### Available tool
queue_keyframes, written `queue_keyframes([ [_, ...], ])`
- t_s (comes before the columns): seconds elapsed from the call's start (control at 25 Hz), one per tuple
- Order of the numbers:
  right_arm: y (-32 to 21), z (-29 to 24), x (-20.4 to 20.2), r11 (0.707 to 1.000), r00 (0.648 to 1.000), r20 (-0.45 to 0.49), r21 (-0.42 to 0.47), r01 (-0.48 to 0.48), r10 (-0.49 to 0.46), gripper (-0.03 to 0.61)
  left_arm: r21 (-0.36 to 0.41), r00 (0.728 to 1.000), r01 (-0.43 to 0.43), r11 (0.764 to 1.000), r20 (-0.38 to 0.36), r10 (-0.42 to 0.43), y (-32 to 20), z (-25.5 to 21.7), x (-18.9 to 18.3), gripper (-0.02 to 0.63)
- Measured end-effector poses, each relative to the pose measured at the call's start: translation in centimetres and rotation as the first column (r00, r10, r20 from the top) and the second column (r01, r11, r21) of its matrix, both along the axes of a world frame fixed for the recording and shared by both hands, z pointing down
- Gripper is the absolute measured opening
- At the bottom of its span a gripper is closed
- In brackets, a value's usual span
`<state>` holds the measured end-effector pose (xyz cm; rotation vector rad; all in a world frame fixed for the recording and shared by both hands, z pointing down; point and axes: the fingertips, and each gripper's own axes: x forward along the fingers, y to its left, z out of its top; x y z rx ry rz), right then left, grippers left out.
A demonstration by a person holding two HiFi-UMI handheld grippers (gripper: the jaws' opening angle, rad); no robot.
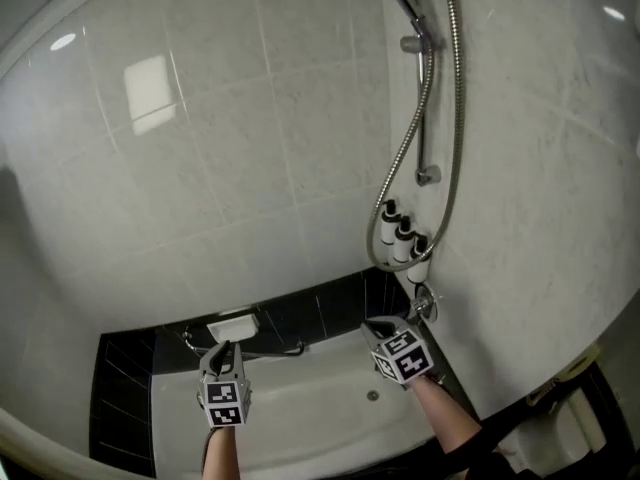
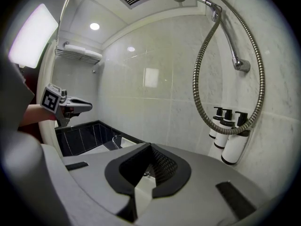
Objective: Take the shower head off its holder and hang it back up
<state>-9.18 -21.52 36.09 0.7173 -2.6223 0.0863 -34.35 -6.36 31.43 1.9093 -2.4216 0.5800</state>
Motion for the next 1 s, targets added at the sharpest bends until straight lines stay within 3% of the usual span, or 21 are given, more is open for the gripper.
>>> queue_keyframes([
  [0.12, -0.8, -1.8, -0.2, 1.0, 1.0, 0.001, 0.013, 0.006, -0.006, 0.02, 0.014, 0.989, -0.062, 0.998, 0.134, 0.06, -3.1, -5.2, 0.6, 0.084],
  [0.24, -2.2, -2.5, -0.2, 0.999, 1.0, -0.006, 0.039, 0.008, -0.008, 0.02, 0.016, 0.956, -0.143, 0.99, 0.262, 0.134, -7.2, -9.8, 1.5, 0.152],
  [0.36, -2.7, -3.3, -0.4, 0.999, 1.0, -0.01, 0.049, 0.021, -0.021, 0.02, 0.013, 0.911, -0.202, 0.979, 0.37, 0.183, -10.9, -14.9, 3.2, 0.204],
  [0.44, -3.0, -4.0, -0.4, 0.998, 1.0, -0.009, 0.056, 0.03, -0.03, 0.02, 0.011, 0.867, -0.237, 0.971, 0.454, 0.206, -13.3, -18.6, 4.7, 0.227],
  [0.56, -3.6, -5.1, -0.1, 0.997, 0.999, -0.005, 0.074, 0.035, -0.035, 0.02, -0.009, 0.772, -0.274, 0.962, 0.595, 0.225, -16.5, -24.1, 7.1, 0.261],
  [0.76, -4.4, -7.1, 0.3, 0.994, 0.999, 0.003, 0.103, 0.044, -0.044, 0.02, -0.041, 0.564, -0.286, 0.957, 0.801, 0.203, -21.2, -33.1, 10.9, 0.302],
  [0.88, -4.5, -8.0, 0.4, 0.993, 0.999, 0.013, 0.106, 0.049, -0.05, 0.02, -0.032, 0.439, -0.294, 0.955, 0.883, 0.164, -23.3, -38.3, 13.8, 0.302],
  [1.0, -4.7, -8.8, 0.3, 0.993, 0.998, 0.027, 0.107, 0.052, -0.055, 0.02, -0.006, 0.342, -0.293, 0.956, 0.933, 0.11, -24.6, -43.3, 16.8, 0.315],
])
